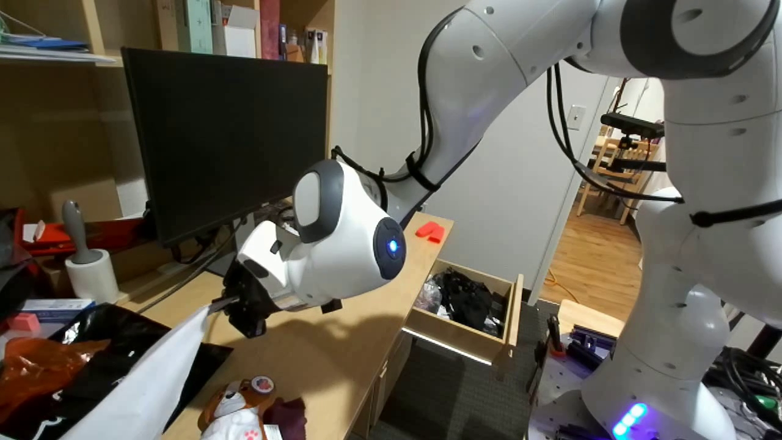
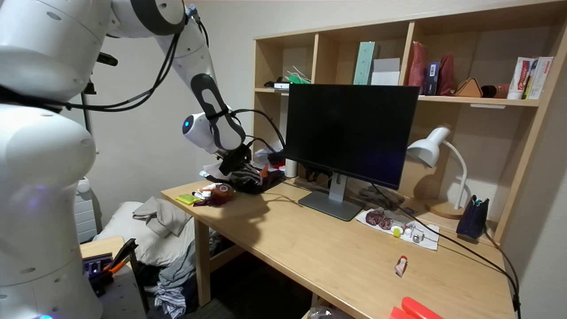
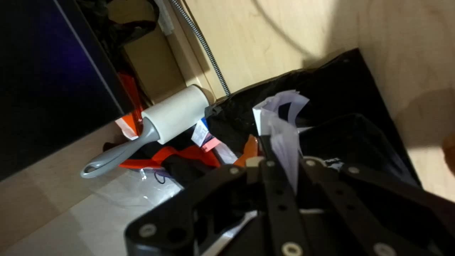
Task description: Move the purple cloth to the left side of the desk then move the papers to the left side as well
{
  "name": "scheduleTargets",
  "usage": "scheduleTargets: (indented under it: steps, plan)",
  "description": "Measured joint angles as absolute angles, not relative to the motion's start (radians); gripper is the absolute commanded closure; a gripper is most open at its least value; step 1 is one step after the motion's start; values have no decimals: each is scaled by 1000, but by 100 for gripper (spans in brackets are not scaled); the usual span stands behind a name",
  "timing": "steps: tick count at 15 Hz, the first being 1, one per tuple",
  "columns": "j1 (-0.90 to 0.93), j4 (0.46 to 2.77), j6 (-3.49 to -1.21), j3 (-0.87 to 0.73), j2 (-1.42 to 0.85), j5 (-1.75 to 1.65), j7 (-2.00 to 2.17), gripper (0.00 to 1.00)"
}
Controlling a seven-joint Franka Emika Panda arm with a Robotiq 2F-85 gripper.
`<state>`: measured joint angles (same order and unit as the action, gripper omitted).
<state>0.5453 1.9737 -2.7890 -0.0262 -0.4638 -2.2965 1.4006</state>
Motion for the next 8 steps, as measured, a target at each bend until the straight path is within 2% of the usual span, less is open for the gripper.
scheduleTargets:
  steps: [8]
  plan:
    - [541,1947,-2649,18,-454,-2440,1743,93]
